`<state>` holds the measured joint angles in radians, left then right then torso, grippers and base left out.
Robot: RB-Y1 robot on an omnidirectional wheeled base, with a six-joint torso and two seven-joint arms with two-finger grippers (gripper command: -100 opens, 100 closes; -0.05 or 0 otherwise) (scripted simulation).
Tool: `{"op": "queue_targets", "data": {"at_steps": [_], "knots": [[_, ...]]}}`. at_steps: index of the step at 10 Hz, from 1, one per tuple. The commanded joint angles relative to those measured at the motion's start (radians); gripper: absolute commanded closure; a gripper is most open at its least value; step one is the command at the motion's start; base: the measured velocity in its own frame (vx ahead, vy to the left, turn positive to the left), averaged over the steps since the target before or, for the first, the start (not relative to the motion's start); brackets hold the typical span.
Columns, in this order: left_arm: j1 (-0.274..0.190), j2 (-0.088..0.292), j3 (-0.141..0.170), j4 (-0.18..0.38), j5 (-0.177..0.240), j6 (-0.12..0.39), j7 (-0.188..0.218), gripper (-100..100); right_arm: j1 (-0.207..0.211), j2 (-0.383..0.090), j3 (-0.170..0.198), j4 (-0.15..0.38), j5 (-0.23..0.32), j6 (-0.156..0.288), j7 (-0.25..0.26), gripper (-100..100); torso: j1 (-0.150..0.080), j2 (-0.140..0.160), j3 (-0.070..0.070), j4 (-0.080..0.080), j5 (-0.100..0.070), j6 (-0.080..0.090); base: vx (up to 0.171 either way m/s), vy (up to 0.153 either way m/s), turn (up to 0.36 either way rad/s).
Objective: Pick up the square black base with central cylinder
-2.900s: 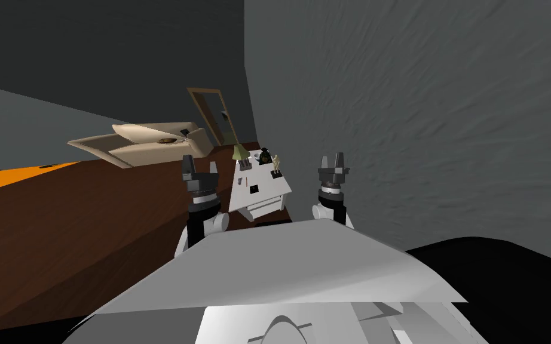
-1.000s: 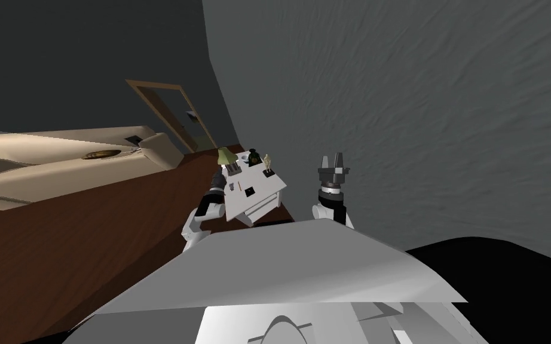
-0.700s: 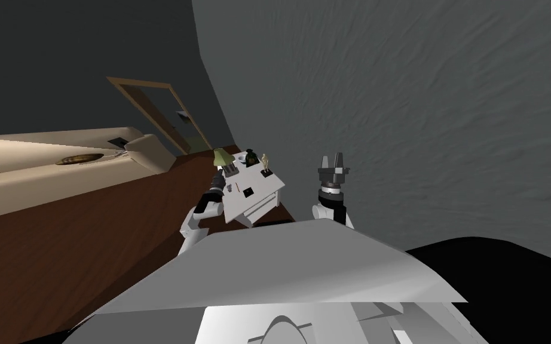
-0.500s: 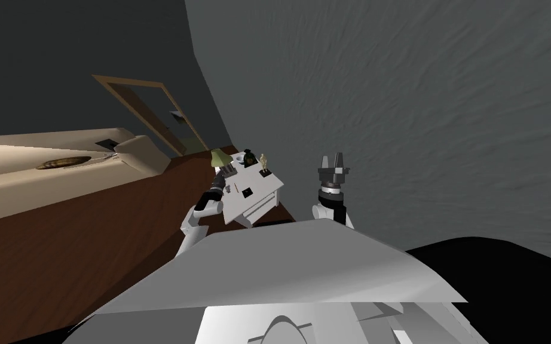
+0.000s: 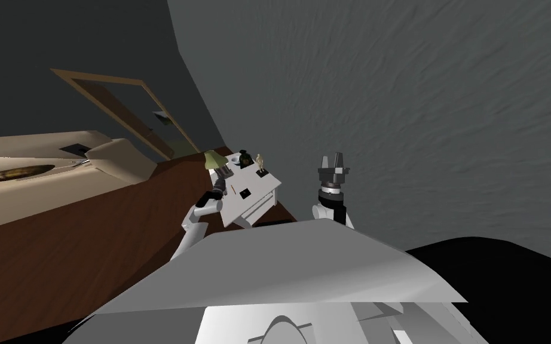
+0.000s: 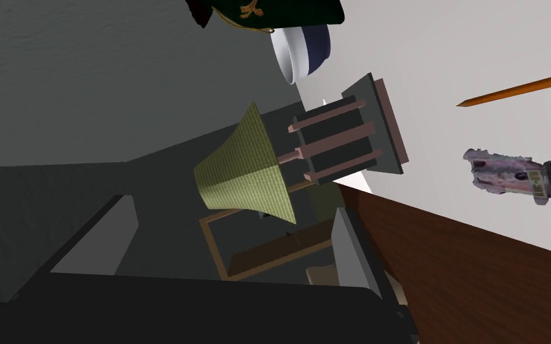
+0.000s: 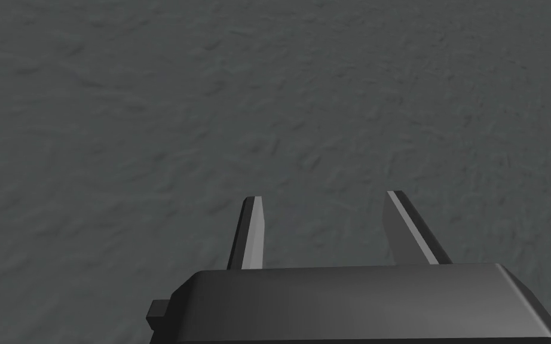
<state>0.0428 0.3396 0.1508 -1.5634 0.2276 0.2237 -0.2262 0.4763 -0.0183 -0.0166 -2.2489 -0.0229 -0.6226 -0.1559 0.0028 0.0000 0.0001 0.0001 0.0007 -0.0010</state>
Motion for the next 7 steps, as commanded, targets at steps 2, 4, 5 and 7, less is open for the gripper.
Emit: {"op": "queue_targets", "data": {"at_steps": [2,4,5,7], "knots": [[-0.035,0.009,0.005,0.066,0.016,0.070,-0.031,-100,0.000,0.000,0.000,0.000,0.000,0.000,0.000,0,0.000,0.000,0.000,0.000,0.000,0.001,-0.016,0.043,-0.171],[-0.063,0.019,0.008,0.119,0.033,0.120,-0.056,-100,0.000,0.000,0.000,0.000,0.000,0.000,0.000,0,0.000,-0.001,0.000,0.000,0.000,0.001,-0.021,0.038,-0.153],[-0.090,0.028,0.010,0.154,0.049,0.162,-0.081,-100,0.000,0.000,0.000,0.000,0.000,0.000,0.000,0,0.000,-0.001,0.000,0.000,0.000,0.000,-0.022,0.045,-0.228],[-0.117,0.036,0.012,0.204,0.065,0.213,-0.105,-100,0.000,0.000,0.000,0.000,0.000,0.000,0.000,0,0.000,-0.001,0.000,0.000,0.000,0.000,-0.019,0.040,-0.158]]}}
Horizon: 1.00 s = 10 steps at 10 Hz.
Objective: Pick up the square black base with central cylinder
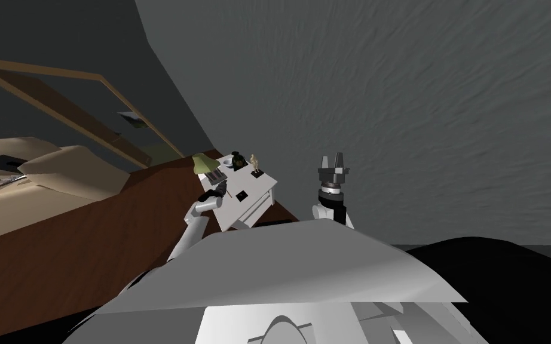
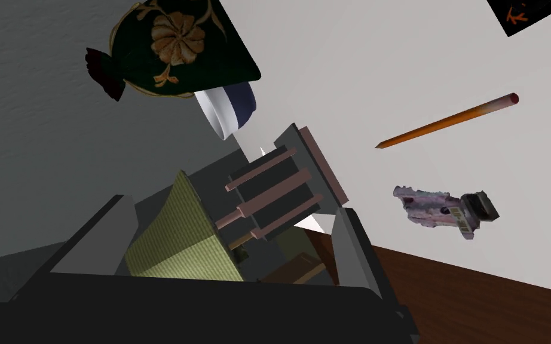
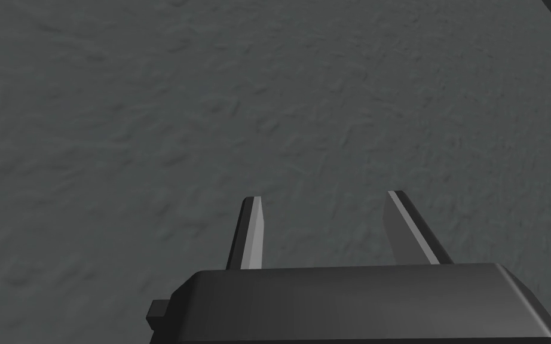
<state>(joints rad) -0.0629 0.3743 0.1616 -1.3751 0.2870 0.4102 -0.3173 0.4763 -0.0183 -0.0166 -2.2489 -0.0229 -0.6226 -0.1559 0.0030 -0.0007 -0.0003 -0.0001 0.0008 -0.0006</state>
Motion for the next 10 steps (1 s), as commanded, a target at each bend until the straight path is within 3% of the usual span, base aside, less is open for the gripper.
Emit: {"op": "queue_targets", "data": {"at_steps": [1,2,3,4,5,6,7,9,10], "knots": [[-0.011,0.001,0.002,0.033,0.005,0.030,-0.014,-100,0.000,0.000,0.000,0.000,0.000,0.000,0.000,0,0.000,0.000,0.000,0.000,0.000,0.000,-0.022,0.033,-0.114],[-0.037,0.009,0.003,0.082,0.020,0.066,-0.037,-100,0.000,0.000,0.000,0.000,0.000,0.000,0.000,0,0.000,0.000,0.000,0.000,0.000,-0.001,-0.027,0.033,-0.179],[-0.037,0.009,0.003,0.082,0.020,0.076,-0.037,-100,0.000,0.000,0.000,0.000,0.000,0.000,0.000,0,-0.001,0.000,0.000,0.000,0.000,0.000,-0.023,0.036,-0.101],[-0.062,0.015,0.004,0.118,0.035,0.118,-0.059,-100,0.000,0.000,0.000,0.000,0.000,0.000,0.000,0,0.000,0.000,0.000,0.000,0.000,-0.001,-0.023,0.038,-0.230],[-0.062,0.015,0.004,0.130,0.035,0.120,-0.059,-100,0.000,0.000,0.000,0.000,0.000,0.000,0.000,0,0.000,0.000,0.000,0.000,0.000,0.000,-0.021,0.034,-0.103],[-0.085,0.020,0.003,0.162,0.048,0.161,-0.081,-100,0.000,0.000,0.000,0.000,0.000,0.000,0.000,0,0.000,0.000,0.000,0.000,0.000,-0.001,-0.028,0.034,-0.162],[-0.085,0.020,0.003,0.175,0.048,0.161,-0.081,-100,0.000,0.000,0.000,0.000,0.000,0.000,0.000,0,0.000,0.000,0.000,0.000,0.000,0.000,-0.027,0.033,-0.103],[-0.127,0.028,0.001,0.252,0.071,0.226,-0.120,-100,0.000,0.000,0.000,0.000,0.000,0.000,0.000,0,0.000,0.001,0.000,0.000,0.000,0.000,-0.042,0.045,-0.221],[-0.127,0.028,0.001,0.260,0.071,0.237,-0.120,-100,0.000,0.000,0.000,0.000,0.000,0.000,0.000,0,0.001,0.001,0.001,0.000,0.000,0.000,-0.038,0.043,-0.110]]}}
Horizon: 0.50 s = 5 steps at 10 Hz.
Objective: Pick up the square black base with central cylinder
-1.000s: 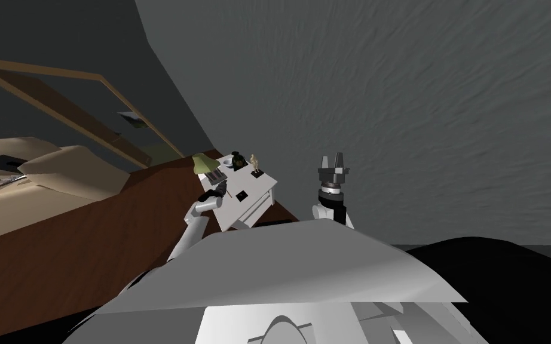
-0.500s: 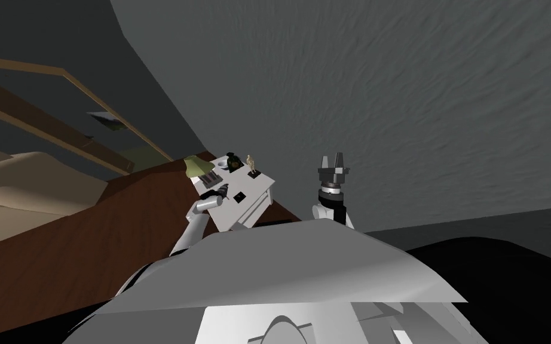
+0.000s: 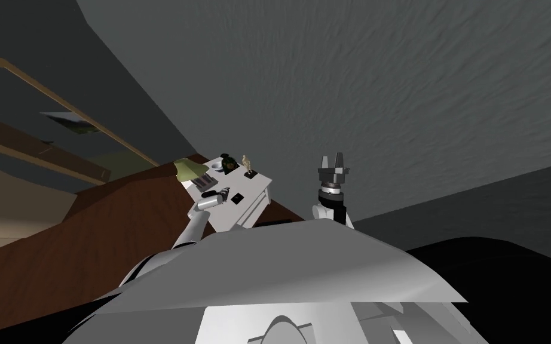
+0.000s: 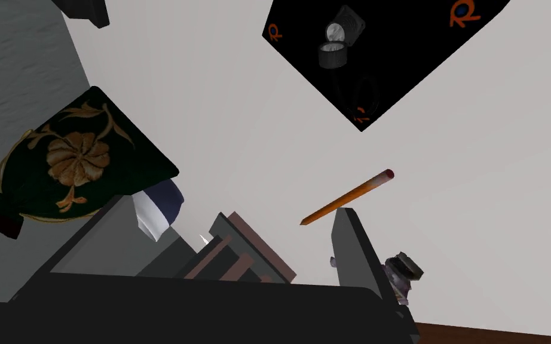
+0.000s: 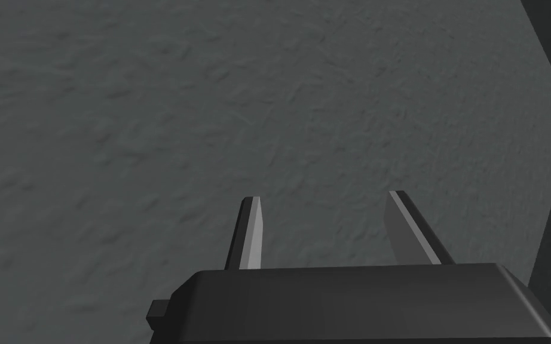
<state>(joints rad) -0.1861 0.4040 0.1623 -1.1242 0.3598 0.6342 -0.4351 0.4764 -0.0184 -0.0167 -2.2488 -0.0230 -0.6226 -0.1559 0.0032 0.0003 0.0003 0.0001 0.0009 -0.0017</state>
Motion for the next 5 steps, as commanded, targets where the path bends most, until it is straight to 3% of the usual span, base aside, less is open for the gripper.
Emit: {"op": "queue_targets", "data": {"at_steps": [1,2,4,5], "knots": [[-0.023,0.002,-0.002,0.048,0.009,0.047,-0.019,-100,0.000,0.000,0.000,0.000,0.000,0.000,0.000,0,0.000,0.000,0.000,0.000,0.000,0.000,-0.034,0.036,-0.162],[-0.023,0.002,-0.002,0.048,0.009,0.047,-0.019,-100,0.000,0.000,0.000,0.000,0.000,0.000,0.000,0,0.000,0.000,0.000,0.000,0.000,0.001,-0.022,0.026,-0.076],[-0.056,0.009,-0.009,0.107,0.027,0.106,-0.050,-100,0.000,0.000,0.000,0.000,0.000,0.000,0.000,0,-0.001,-0.001,-0.001,0.000,0.000,0.000,-0.026,0.034,-0.172],[-0.056,0.009,-0.009,0.118,0.027,0.106,-0.050,-100,0.000,0.000,0.000,0.000,0.000,0.000,0.000,0,0.000,-0.001,-0.001,0.000,0.000,0.001,-0.027,0.035,-0.108]]}}
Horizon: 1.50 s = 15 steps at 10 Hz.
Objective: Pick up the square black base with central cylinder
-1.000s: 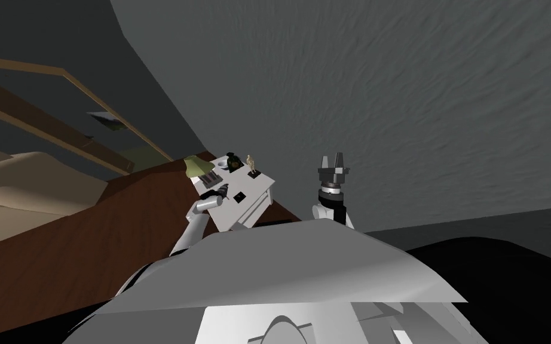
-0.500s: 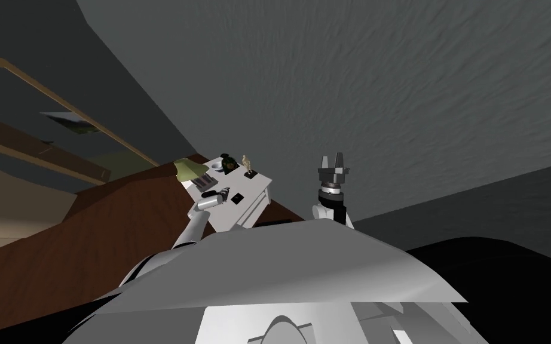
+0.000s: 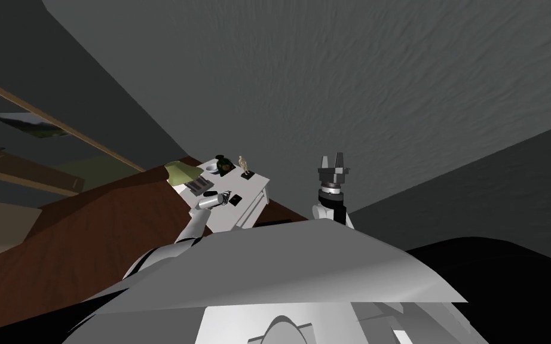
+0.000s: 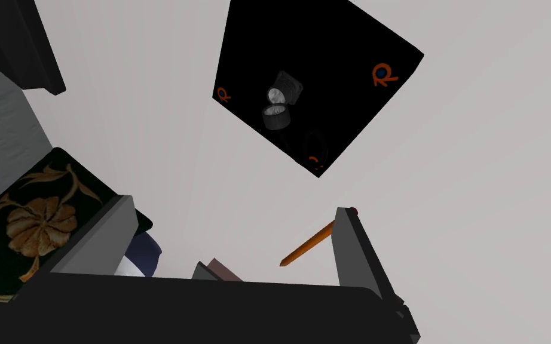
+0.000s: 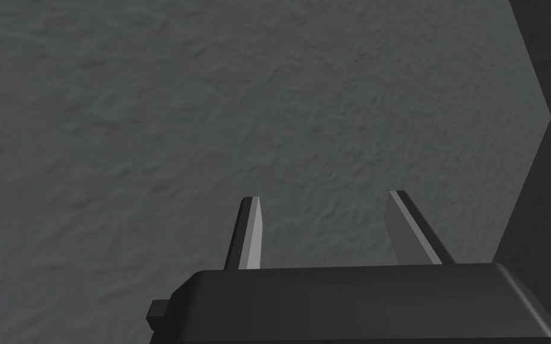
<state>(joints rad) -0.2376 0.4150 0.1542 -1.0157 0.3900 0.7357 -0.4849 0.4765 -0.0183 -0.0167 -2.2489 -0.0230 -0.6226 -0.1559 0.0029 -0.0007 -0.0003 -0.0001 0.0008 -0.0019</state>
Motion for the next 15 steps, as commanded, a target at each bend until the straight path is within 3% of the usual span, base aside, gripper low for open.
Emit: {"op": "queue_targets", "data": {"at_steps": [1,7,8,9,10,11,14,15], "knots": [[-0.018,0.001,-0.006,0.041,0.004,0.030,-0.014,-100,0.000,0.000,0.000,0.000,0.000,0.000,0.000,0,0.000,0.000,0.000,0.000,0.000,0.000,-0.026,0.029,-0.111],[-0.063,0.028,-0.035,0.161,0.027,0.118,-0.061,-100,0.000,0.000,0.000,0.000,0.000,0.000,0.000,0,-0.001,-0.002,-0.001,0.000,0.000,0.000,-0.016,0.031,-0.139],[-0.064,0.030,-0.040,0.174,0.029,0.126,-0.065,-100,0.000,0.000,0.000,0.000,0.000,0.000,0.000,0,0.000,-0.002,-0.001,0.000,0.000,0.000,-0.001,0.035,-0.123],[-0.057,0.026,-0.037,0.151,0.024,0.123,-0.056,-100,0.000,0.000,0.000,0.000,0.000,0.000,0.000,0,0.000,-0.002,-0.001,0.000,0.000,0.000,0.000,0.016,-0.014],[-0.057,0.026,-0.038,0.152,0.024,0.127,-0.056,0,0.000,0.000,0.000,0.000,0.000,0.000,0.000,0,-0.001,-0.002,-0.001,0.000,0.000,0.000,0.000,0.000,0.000],[-0.047,0.021,-0.020,0.149,0.028,0.124,-0.088,-100,0.000,0.000,0.000,0.000,0.000,0.000,0.000,0,-0.002,-0.002,-0.001,0.000,0.000,0.000,0.035,-0.010,0.077],[-0.018,0.006,0.032,0.140,0.040,0.118,-0.175,-100,0.000,0.000,0.000,0.000,0.000,0.000,0.000,0,-0.006,-0.008,-0.005,-0.002,-0.001,0.000,0.099,-0.053,0.113],[-0.018,0.006,0.032,0.140,0.040,0.118,-0.183,-100,0.000,0.000,0.000,0.000,0.000,0.000,0.000,0,-0.006,-0.009,-0.005,-0.002,-0.001,0.000,0.069,-0.034,0.042]]}}
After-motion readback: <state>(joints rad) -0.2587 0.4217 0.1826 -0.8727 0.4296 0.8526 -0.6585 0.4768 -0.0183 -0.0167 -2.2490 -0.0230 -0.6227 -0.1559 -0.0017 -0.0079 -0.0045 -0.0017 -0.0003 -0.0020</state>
